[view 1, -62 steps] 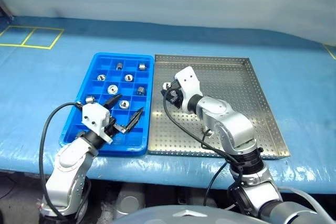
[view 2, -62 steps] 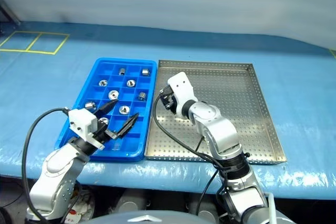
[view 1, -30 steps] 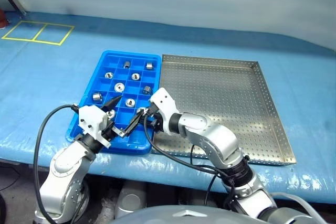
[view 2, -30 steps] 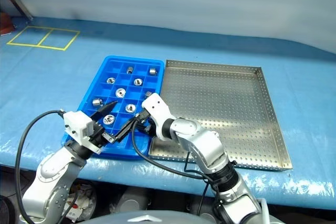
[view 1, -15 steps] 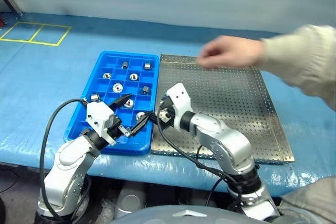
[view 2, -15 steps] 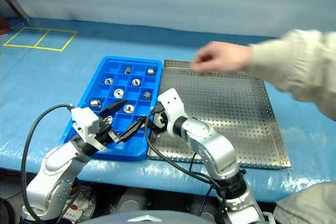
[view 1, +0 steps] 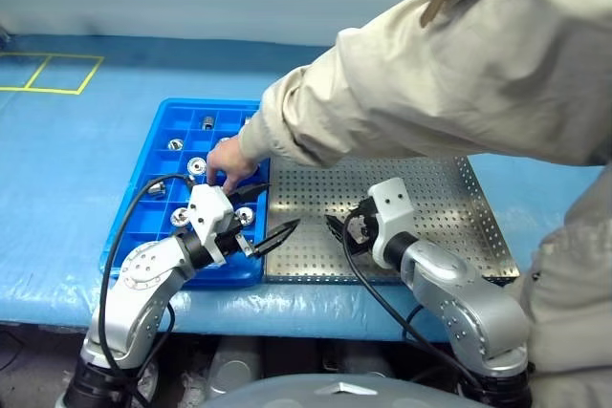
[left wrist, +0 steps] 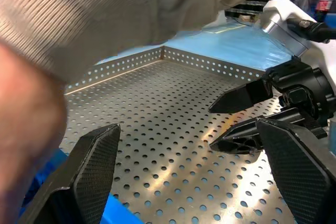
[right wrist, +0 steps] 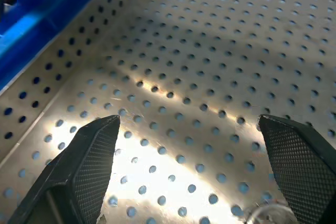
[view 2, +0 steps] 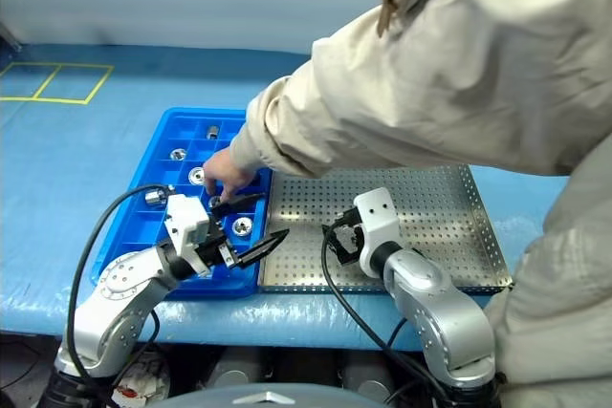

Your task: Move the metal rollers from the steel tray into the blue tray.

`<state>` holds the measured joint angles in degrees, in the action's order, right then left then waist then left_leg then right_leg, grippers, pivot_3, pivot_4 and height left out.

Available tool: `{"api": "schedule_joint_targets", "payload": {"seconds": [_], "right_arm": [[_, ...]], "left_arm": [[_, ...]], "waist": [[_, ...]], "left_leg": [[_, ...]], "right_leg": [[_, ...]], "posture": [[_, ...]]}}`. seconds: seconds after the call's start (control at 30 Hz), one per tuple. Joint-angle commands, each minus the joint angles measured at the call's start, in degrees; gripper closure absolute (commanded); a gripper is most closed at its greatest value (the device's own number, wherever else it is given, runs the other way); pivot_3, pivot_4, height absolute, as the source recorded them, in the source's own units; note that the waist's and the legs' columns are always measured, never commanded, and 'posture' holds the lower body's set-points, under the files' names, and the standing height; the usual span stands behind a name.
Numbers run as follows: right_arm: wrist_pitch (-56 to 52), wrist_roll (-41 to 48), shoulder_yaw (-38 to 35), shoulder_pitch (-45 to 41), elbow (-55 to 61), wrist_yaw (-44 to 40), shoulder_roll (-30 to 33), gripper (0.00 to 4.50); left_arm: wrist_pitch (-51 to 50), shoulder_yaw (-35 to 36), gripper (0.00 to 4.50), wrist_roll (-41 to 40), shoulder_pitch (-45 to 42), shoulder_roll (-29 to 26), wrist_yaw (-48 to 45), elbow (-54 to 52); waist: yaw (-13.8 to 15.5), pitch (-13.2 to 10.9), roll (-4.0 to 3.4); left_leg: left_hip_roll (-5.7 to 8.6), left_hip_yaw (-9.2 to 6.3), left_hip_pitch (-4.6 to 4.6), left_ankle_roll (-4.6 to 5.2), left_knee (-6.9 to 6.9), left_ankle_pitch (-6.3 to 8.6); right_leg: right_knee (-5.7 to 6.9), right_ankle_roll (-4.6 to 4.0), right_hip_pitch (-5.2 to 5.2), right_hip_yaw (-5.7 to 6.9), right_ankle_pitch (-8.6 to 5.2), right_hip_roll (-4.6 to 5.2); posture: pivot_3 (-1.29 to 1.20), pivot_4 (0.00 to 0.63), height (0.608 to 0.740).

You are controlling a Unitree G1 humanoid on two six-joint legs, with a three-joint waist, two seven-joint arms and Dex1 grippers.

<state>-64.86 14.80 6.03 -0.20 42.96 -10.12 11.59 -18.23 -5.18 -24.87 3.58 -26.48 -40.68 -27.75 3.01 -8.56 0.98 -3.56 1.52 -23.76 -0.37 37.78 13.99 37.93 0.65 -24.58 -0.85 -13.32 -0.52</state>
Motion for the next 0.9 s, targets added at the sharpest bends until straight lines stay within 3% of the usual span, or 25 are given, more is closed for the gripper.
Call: {"api": "schedule_joint_targets", "payload": {"seconds": [0.03,0.33,0.9], "right_arm": [[-0.1,0.0,-1.5,2.0,3.7,1.4,-0.1,0.04],[1.2,-0.7,-3.9,6.6,3.7,4.4,-1.9,0.04],[1.7,-0.6,-3.8,7.0,3.0,4.4,-1.6,0.04]], "left_arm": [[0.6,-1.7,0.0,0.6,-1.4,-0.5,-1.8,0.4],[1.0,-4.2,0.0,0.9,-4.4,-0.6,-4.6,3.1],[1.6,-4.2,0.0,1.5,-3.9,-0.2,-5.7,3.8]], "waist": [[-0.6,0.0,0.0],[-1.9,0.0,0.0],[-2.3,0.0,0.01]], "left_leg": [[0.0,0.01,0.02,0.0,0.0,0.0],[0.0,0.11,0.04,0.0,0.02,0.0],[0.0,0.13,0.06,0.0,0.03,0.0]], "right_leg": [[0.01,0.0,0.0,-0.02,0.0,0.0],[0.01,0.02,0.0,-0.1,0.01,0.0],[0.03,0.04,0.0,-0.14,0.02,0.0]], "posture": [[0.1,0.15,0.74],[0.06,0.15,0.74],[0.07,0.15,0.74]]}}
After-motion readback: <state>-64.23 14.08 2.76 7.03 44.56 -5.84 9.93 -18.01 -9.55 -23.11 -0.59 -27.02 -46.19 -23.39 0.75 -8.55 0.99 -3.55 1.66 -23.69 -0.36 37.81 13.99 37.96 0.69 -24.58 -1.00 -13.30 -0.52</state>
